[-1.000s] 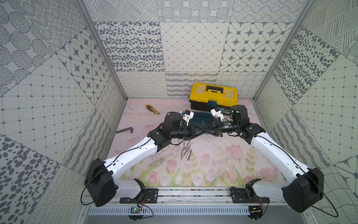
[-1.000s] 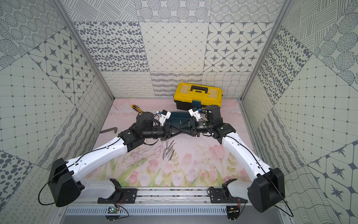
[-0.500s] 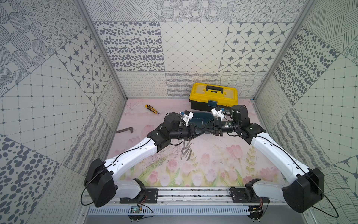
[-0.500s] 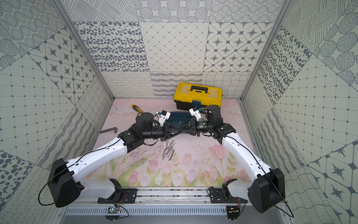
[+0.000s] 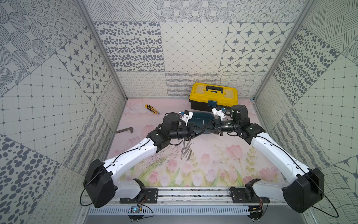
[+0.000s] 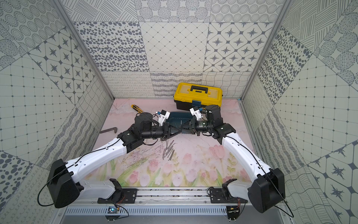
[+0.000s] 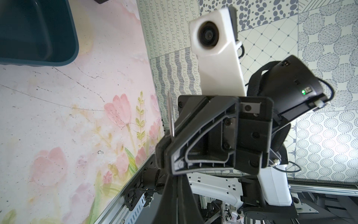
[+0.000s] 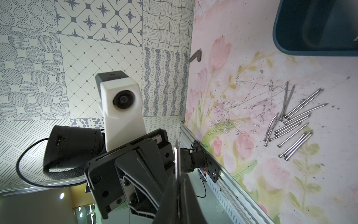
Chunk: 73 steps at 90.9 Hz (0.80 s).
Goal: Put the nails on the desktop into the storage box
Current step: Pick up the nail from the center of the board, then place the nail in the storage box.
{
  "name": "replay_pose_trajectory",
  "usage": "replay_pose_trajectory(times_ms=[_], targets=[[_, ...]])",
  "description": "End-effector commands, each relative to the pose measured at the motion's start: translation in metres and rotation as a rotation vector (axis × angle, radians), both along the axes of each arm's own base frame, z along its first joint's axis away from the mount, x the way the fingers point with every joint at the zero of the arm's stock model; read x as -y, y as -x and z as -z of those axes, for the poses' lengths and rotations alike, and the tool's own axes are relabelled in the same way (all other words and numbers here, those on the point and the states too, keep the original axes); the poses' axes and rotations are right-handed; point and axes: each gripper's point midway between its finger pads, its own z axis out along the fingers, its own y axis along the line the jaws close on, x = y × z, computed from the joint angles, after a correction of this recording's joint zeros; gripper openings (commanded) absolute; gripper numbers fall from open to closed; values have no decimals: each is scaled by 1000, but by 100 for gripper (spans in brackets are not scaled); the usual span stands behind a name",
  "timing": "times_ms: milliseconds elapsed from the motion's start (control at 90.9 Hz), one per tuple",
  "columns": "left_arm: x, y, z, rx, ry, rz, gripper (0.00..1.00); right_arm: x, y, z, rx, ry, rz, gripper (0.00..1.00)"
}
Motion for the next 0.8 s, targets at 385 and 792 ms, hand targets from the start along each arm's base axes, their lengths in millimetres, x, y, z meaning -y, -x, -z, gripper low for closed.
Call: replay_pose_trajectory(times_ms=[385,792], targets=[[-16,5,-9,42,16,2,45,-2,0,-16,78,1,-7,0],[-64,-8,-6,74,-80,-136,99,1,-23,3,80,153,21,0]])
